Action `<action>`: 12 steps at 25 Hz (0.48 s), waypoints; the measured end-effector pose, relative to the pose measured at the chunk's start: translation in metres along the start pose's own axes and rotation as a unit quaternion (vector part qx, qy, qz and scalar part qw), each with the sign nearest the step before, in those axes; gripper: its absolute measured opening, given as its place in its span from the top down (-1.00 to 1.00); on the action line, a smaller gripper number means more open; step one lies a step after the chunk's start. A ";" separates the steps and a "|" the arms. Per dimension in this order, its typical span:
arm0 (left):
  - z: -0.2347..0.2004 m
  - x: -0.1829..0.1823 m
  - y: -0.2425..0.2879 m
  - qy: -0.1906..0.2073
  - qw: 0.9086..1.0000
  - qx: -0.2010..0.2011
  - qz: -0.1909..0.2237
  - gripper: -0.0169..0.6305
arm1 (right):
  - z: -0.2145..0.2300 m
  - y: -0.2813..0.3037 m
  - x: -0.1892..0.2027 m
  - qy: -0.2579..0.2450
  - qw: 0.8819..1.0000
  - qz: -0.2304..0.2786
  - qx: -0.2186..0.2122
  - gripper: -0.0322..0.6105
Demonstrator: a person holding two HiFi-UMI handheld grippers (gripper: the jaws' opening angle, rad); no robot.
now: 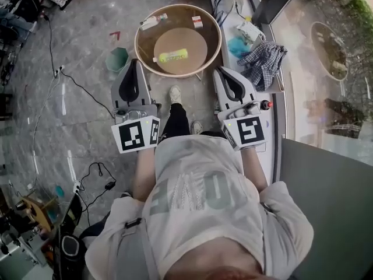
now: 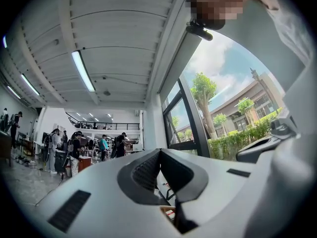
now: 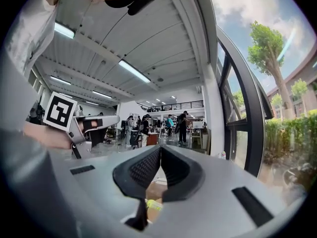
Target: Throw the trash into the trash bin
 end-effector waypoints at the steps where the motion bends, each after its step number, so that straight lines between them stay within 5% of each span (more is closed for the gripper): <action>1: 0.002 0.002 0.001 0.002 1.000 -0.001 -0.003 0.91 | 0.003 0.001 0.002 0.006 1.000 -0.003 0.000 0.85; 12: -0.021 0.038 0.048 -0.006 1.000 0.004 0.000 0.91 | 0.041 0.049 0.031 0.047 0.998 -0.020 0.045 0.85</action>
Point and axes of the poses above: the fingertips, and each gripper's own axes: y forward along the fingers, z to its right, x out of its underside, the point moved 3 cm from there along -y, backward along the fingers, and after that the axes turned 11 degrees about y, right-handed, at the moved point
